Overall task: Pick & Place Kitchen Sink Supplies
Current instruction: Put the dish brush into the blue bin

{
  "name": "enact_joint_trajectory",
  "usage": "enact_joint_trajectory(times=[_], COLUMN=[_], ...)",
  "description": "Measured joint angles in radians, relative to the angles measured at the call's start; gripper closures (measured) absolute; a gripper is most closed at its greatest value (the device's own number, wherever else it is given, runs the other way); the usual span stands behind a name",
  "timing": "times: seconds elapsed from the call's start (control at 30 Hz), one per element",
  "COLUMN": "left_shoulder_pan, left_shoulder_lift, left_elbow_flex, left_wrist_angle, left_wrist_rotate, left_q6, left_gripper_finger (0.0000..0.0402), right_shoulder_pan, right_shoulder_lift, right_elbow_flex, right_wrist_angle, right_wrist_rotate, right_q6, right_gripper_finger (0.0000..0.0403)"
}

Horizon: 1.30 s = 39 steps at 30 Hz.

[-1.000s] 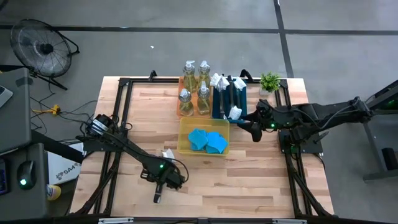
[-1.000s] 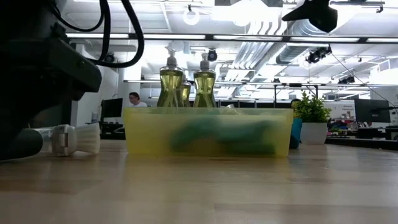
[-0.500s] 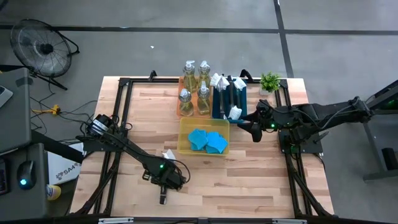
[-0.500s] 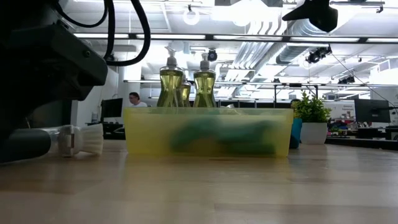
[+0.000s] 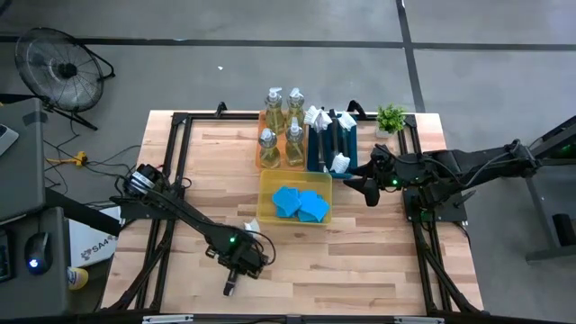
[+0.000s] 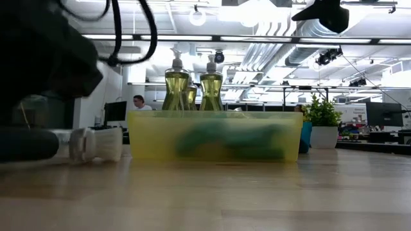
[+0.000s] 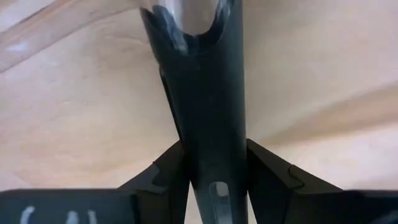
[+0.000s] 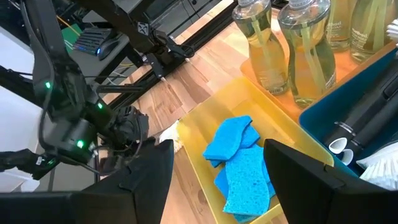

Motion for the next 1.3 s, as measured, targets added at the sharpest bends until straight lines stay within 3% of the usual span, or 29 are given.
enact_joint_trajectory(times=[0.63,1.1,1.3], left_shoulder_pan=[0.0,0.032,0.098], left_shoulder_lift=[-0.358,-0.402,-0.402], left_elbow_flex=[0.0,0.001,0.001], left_wrist_angle=[0.01,0.277,0.483], left_wrist_rotate=[-0.137,-0.584,-0.64], left_q6=[0.232,0.641,0.872], left_gripper_finger=[0.0279,0.0278,0.0278], right_shoulder_pan=[0.0,0.0,0.0], right_shoulder_lift=[0.0,0.017,0.024], right_elbow_flex=[0.0,0.0,0.0], right_wrist_angle=[0.0,0.127,0.196], right_wrist_rotate=[-0.014,0.025,-0.028], right_q6=[-0.002,-0.076,-0.144], right_gripper_finger=[0.016,0.016,0.016])
